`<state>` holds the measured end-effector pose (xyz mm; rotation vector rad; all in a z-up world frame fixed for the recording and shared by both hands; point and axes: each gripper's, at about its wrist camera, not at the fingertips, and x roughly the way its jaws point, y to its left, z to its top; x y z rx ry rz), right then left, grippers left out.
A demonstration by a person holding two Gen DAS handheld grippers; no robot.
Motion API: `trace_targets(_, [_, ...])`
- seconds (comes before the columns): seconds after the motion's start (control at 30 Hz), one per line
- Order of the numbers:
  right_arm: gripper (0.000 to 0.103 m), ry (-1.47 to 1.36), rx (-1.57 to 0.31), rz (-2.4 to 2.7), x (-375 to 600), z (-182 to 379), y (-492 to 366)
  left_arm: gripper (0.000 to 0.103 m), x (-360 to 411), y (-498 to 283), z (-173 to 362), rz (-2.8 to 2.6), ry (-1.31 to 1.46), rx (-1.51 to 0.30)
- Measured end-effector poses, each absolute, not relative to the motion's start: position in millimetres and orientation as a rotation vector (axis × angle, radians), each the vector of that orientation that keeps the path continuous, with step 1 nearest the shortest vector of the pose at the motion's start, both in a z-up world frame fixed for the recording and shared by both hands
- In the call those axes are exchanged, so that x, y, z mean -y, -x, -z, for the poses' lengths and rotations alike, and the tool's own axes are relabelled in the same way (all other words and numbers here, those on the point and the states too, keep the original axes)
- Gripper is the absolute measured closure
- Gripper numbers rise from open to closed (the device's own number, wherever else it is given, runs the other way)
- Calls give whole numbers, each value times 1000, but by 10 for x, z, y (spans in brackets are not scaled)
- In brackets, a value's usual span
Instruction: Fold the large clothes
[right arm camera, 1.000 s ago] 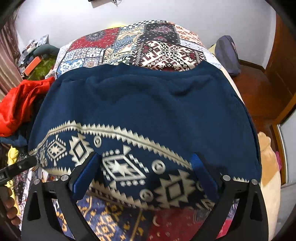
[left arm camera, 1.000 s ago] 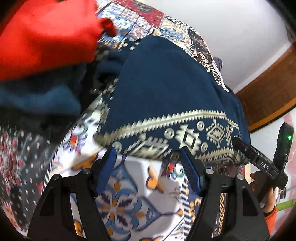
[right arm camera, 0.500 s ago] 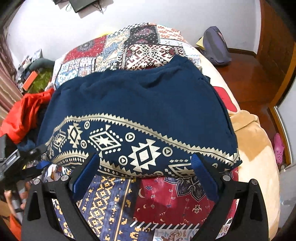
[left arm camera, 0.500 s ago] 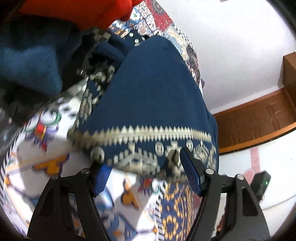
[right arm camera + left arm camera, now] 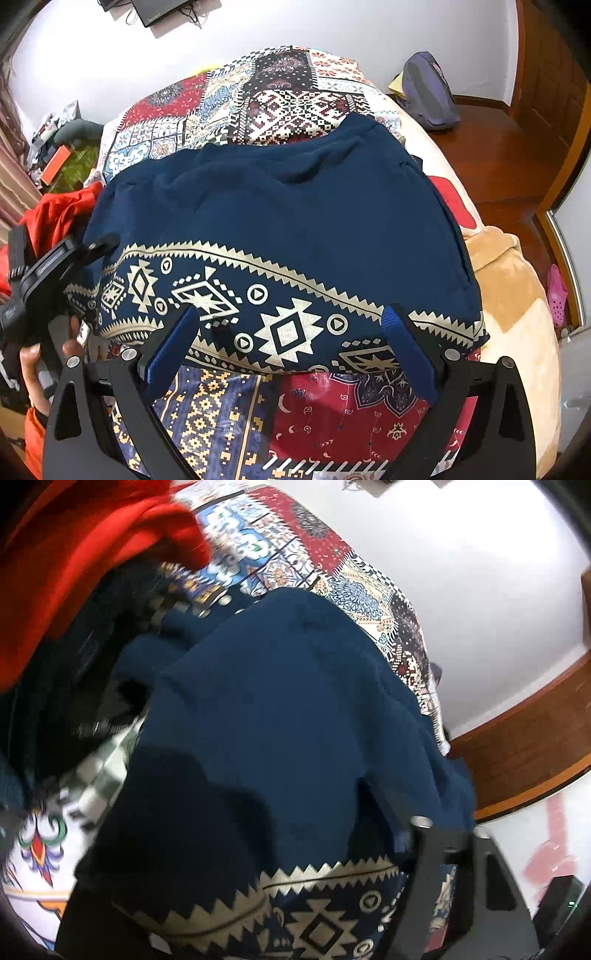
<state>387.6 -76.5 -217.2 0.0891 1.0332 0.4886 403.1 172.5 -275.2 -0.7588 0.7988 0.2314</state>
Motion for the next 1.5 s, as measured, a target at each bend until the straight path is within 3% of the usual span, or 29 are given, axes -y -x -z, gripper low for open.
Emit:
trace_targets(0.03, [5,-85,-1034,-486,766,2174,-3869,71,-1706,-4071,2713,-234,757,-811])
trace_targets(0.1, [5,-79,-1029,-475,775,2167,-3863,82,-1702,-4069,2586,-252,733,-805])
trace_targets(0.2, [5,-74,-1029,-456,810,2111,-3835,87,-1644,-3935,2302,-246,685,-750])
trace_targets(0.53, [5,-83,-897,-505,548,1386,-3691,89,-1466,-3453,1152,-186,515,-551])
trace_targets(0.7, [5,-71,-890,-598,53,1285,-3566,89,-1501,-3184,890,-238,367,-500])
trace_targets(1.03, [2,24,-1109,-743,-797,2264,-3419,89,-1380,-3196,1415,-294,89,-644])
trace_targets(1.13, [3,88,-1074,-776,-759,2244,-3372,89,-1233,-3222,1503,-298,-17,-656])
trace_targets(1.33, [4,60,-1012,-695,-16,2099,-3378,89,-830,-3337,1453,-235,-213,-651])
trace_targets(1.5, [4,-16,-1093,-450,733,2438,-3647,89,-307,-3471,1437,-144,-347,-647])
